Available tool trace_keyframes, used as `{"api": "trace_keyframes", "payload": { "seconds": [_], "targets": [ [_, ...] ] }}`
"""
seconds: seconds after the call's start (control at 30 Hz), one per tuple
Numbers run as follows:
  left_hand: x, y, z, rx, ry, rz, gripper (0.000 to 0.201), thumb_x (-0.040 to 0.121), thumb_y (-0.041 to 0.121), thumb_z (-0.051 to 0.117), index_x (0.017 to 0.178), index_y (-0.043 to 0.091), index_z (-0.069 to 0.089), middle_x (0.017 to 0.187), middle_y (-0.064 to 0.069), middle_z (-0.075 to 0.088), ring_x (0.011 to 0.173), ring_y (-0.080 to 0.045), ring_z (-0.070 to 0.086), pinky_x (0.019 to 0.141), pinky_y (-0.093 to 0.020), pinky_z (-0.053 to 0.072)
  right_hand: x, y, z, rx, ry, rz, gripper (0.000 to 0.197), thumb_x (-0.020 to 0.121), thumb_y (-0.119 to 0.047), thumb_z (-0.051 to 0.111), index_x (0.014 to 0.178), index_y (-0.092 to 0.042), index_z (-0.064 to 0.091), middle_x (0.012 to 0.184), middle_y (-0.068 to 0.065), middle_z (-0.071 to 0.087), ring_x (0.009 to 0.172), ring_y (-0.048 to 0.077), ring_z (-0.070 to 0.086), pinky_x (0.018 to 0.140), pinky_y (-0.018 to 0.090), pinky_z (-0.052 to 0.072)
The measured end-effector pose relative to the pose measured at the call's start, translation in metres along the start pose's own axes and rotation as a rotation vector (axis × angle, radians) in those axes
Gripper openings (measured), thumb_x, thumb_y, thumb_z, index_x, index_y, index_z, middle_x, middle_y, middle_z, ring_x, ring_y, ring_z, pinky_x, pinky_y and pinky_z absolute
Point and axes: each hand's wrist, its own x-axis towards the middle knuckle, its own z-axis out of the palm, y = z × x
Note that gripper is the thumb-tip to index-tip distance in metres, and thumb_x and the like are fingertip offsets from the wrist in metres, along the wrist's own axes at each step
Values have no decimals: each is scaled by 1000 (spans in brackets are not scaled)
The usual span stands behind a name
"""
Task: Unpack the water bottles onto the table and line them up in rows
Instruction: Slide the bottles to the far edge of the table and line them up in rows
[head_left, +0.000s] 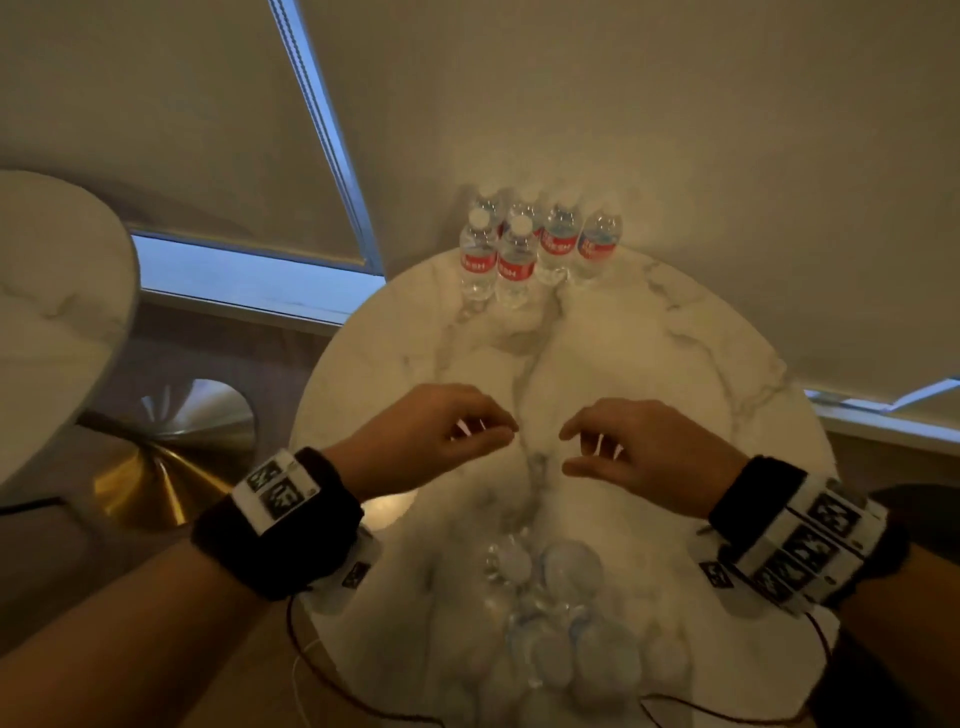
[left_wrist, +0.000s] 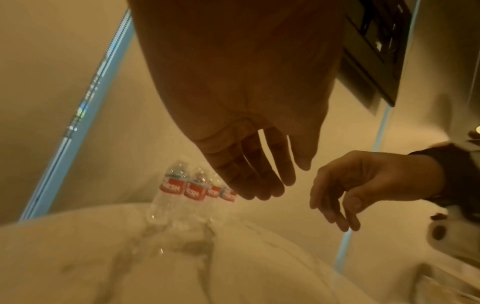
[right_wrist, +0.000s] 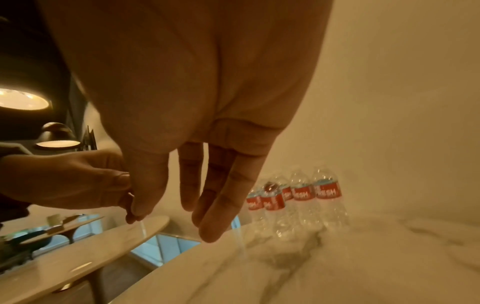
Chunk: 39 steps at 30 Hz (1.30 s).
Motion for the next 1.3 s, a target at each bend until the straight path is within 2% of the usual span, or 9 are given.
{"api": "trace_keyframes", "payload": {
  "seconds": [0.1, 0.17, 0.3, 0.43, 0.6, 0.83, 0.97, 1.13, 1.3],
  "targets": [
    [-41, 17, 33, -1, -153, -17, 35, 89, 55, 66, 115, 33, 71, 106, 12, 67, 91, -3, 64, 76, -20, 57, -37, -11, 30, 3, -113, -59, 53, 77, -75, 48, 114, -38, 58, 95, -16, 58, 80, 6, 60, 75, 28, 54],
    [-57, 23, 54, 66, -272, -32, 51, 81, 65, 67, 124, 39, 63, 117, 15, 58, 97, -2, 59, 80, -17, 54, -50, -13, 48, -81, -210, -83, 53, 78, -72, 54, 120, -39, 53, 104, -12, 54, 86, 9, 58, 77, 27, 51],
    [-56, 27, 78, 192, -308, -19, 49, 84, 52, 71, 128, 36, 57, 126, 8, 49, 100, -11, 59, 88, -25, 54, -51, -6, 67, -136, -202, -96, 42, 85, -51, 62, 121, -33, 50, 111, -4, 48, 85, 19, 58, 75, 29, 46],
    [-11, 19, 62, 194, -244, -23, 37, 88, 32, 74, 122, 20, 66, 116, -3, 57, 87, -14, 59, 78, -23, 46, -28, 11, 44, -136, -110, -37, 37, 84, -45, 66, 113, -23, 59, 105, -2, 53, 87, 20, 57, 73, 28, 41],
    [66, 8, 29, 240, -210, -2, 36, 89, 27, 72, 124, 20, 66, 114, -5, 59, 86, -11, 48, 78, -18, 32, 16, 39, 4, -160, -32, 80, 38, 84, -45, 66, 113, -22, 61, 106, 1, 58, 94, 23, 57, 76, 28, 40],
    [190, -13, -12, 301, -163, 58, 36, 89, 17, 71, 124, 13, 66, 125, -9, 59, 111, -25, 58, 91, -27, 43, 102, 87, -61, -157, 115, 230, 38, 85, -41, 66, 116, -20, 61, 103, 3, 56, 99, 26, 57, 80, 31, 40],
    [245, -24, -28, 352, -133, 75, 33, 88, 14, 71, 121, 12, 67, 125, -12, 60, 113, -29, 58, 97, -41, 48, 145, 106, -91, -151, 198, 254, 32, 86, -33, 67, 112, -16, 63, 107, 9, 59, 99, 28, 58, 80, 33, 41],
    [289, -35, -44, 443, -125, 81, 31, 92, 9, 65, 123, 12, 66, 131, -13, 56, 116, -31, 57, 97, -33, 45, 183, 118, -115, -177, 224, 245, 34, 88, -27, 66, 119, -13, 63, 111, 13, 59, 100, 31, 57, 79, 34, 41],
    [305, -43, -57, 500, -130, 31, 35, 92, 9, 65, 127, 16, 65, 128, -13, 54, 110, -34, 60, 95, -47, 52, 206, 125, -119, -201, 243, 227, 32, 88, -28, 63, 118, -16, 61, 109, 14, 57, 97, 34, 57, 75, 33, 38]
  ]
}}
